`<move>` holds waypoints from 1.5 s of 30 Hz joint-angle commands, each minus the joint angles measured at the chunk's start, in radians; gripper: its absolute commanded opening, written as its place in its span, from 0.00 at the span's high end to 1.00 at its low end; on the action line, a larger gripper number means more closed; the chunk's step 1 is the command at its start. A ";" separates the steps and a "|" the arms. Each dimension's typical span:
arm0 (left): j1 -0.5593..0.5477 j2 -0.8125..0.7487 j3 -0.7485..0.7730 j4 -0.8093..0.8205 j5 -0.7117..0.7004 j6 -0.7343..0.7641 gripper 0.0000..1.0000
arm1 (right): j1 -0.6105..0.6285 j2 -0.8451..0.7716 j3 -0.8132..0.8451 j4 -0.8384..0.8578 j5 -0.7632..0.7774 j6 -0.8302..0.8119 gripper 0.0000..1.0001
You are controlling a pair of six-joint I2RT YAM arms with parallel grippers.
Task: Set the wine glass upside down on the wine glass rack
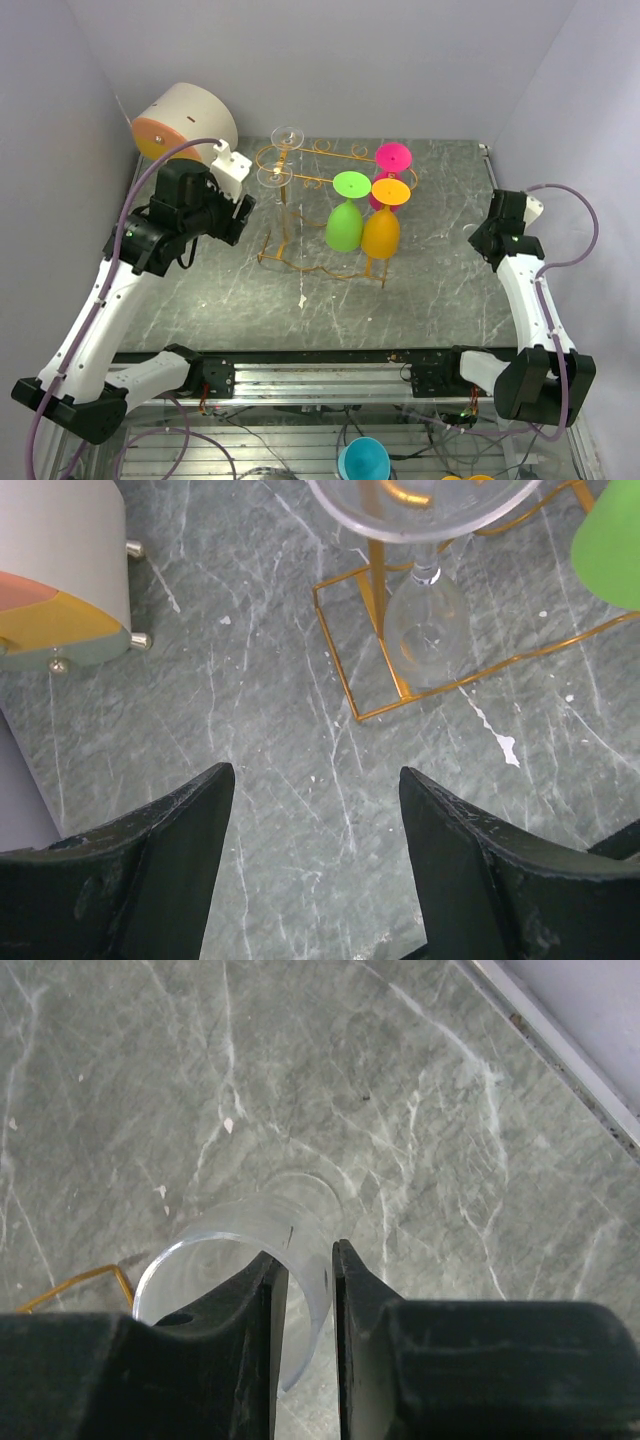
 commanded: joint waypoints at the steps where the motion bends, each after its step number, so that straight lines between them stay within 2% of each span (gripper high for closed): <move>1: -0.017 0.007 0.132 -0.115 0.055 0.012 0.23 | -0.005 -0.043 0.011 -0.085 -0.078 -0.015 1.00; 8: -0.019 0.041 0.330 -0.257 0.100 -0.002 0.22 | -0.004 -0.112 0.198 -0.078 -0.117 0.000 1.00; 16: -0.018 0.041 0.401 -0.290 0.169 -0.035 0.22 | -0.004 -0.100 0.267 -0.056 -0.185 -0.003 1.00; 22: -0.019 0.084 0.534 -0.209 0.204 -0.281 0.18 | -0.004 -0.101 0.359 -0.027 -0.216 -0.012 1.00; 26: -0.019 0.132 0.583 -0.115 0.332 -0.436 0.18 | -0.004 -0.106 0.435 0.037 -0.202 -0.022 1.00; 31: -0.019 0.219 0.595 0.078 0.468 -0.653 0.20 | -0.004 -0.062 0.519 0.130 -0.203 -0.024 1.00; 36: -0.019 0.280 0.501 0.417 0.527 -0.952 0.21 | -0.003 -0.060 0.494 0.333 -0.300 0.045 1.00; 40: -0.020 0.363 0.449 0.625 0.563 -1.222 0.22 | 0.005 -0.064 0.444 0.499 -0.352 0.113 1.00; 43: -0.031 0.427 0.462 0.724 0.574 -1.333 0.19 | 0.052 -0.066 0.398 0.609 -0.324 0.154 1.00; 45: -0.047 0.461 0.499 0.733 0.547 -1.348 0.19 | 0.137 -0.045 0.399 0.648 -0.252 0.136 1.00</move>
